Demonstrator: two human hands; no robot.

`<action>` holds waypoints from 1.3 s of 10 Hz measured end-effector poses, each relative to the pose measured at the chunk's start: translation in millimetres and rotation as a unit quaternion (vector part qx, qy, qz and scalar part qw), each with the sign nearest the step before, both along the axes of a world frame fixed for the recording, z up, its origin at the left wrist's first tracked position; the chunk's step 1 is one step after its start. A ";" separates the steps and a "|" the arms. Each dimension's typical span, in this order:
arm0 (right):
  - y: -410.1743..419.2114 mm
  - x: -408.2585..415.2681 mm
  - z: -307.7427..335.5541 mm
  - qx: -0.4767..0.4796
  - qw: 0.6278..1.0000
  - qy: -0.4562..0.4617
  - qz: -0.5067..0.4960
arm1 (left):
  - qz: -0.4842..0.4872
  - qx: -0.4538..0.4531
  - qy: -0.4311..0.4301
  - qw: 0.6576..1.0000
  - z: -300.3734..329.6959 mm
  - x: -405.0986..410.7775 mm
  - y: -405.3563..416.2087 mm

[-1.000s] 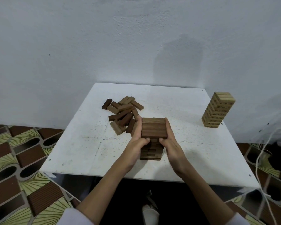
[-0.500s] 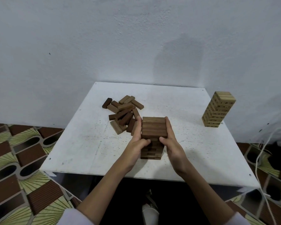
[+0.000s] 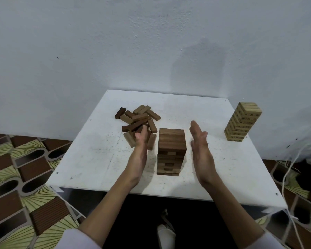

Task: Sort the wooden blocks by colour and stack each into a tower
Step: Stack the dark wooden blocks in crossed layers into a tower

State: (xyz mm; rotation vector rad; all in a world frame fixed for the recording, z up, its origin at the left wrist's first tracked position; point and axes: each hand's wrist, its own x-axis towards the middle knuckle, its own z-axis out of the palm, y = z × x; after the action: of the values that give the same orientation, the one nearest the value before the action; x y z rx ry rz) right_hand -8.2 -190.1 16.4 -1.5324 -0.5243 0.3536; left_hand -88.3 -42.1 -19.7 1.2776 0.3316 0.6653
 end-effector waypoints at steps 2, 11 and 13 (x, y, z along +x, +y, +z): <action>21.4 -17.1 45.4 0.064 0.973 -0.201 -0.098 | 0.108 0.163 0.119 0.973 -6.5 -5.0 24.8; 146.5 -53.0 -60.5 -0.486 0.814 -0.316 0.024 | 0.017 0.431 0.215 0.876 -64.0 -21.7 115.1; 140.3 -60.0 -63.3 -0.388 0.889 -0.244 0.028 | 0.068 0.364 0.188 0.909 -63.9 -30.1 115.3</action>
State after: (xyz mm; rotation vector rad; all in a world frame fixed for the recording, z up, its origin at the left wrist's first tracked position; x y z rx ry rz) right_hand -68.2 -49.8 -46.8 -2.4172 -0.8867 0.2223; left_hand -118.5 73.2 -83.6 2.1285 0.5181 0.6830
